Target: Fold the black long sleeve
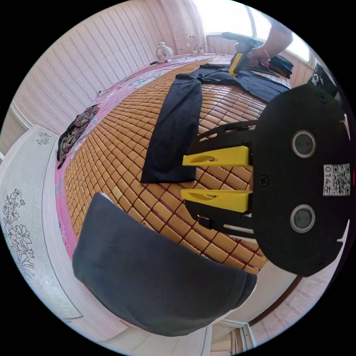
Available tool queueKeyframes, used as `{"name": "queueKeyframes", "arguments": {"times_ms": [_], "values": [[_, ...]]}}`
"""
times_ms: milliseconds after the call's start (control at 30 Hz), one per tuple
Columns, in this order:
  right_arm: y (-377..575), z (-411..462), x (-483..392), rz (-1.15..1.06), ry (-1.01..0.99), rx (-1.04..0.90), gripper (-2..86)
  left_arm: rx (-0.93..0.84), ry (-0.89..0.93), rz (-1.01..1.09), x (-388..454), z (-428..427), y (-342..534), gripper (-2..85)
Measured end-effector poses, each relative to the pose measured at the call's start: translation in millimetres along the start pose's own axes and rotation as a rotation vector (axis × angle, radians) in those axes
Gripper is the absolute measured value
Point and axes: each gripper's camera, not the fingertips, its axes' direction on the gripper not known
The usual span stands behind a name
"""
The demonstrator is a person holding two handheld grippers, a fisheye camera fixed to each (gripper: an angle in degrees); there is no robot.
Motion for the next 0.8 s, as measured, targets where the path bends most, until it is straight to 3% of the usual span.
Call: {"name": "queueKeyframes", "arguments": {"times_ms": [367, 600, 800], "values": [[-29.1, 2.1, -56.5, -0.178, -0.013, 0.109, 5.3, 0.013, 0.038, 0.027, 7.1, 0.6, 0.9, 0.0], [-64.3, 17.5, -100.3, -0.31, -0.008, 0.185, 7.0, 0.04, -0.003, 0.058, 23.3, -5.0, 7.2, -0.9], [-90.8, 34.5, -152.0, -0.483, -0.136, 0.174, 8.3, 0.061, 0.009, 0.103, 34.5, -11.5, 15.9, -1.0]]}}
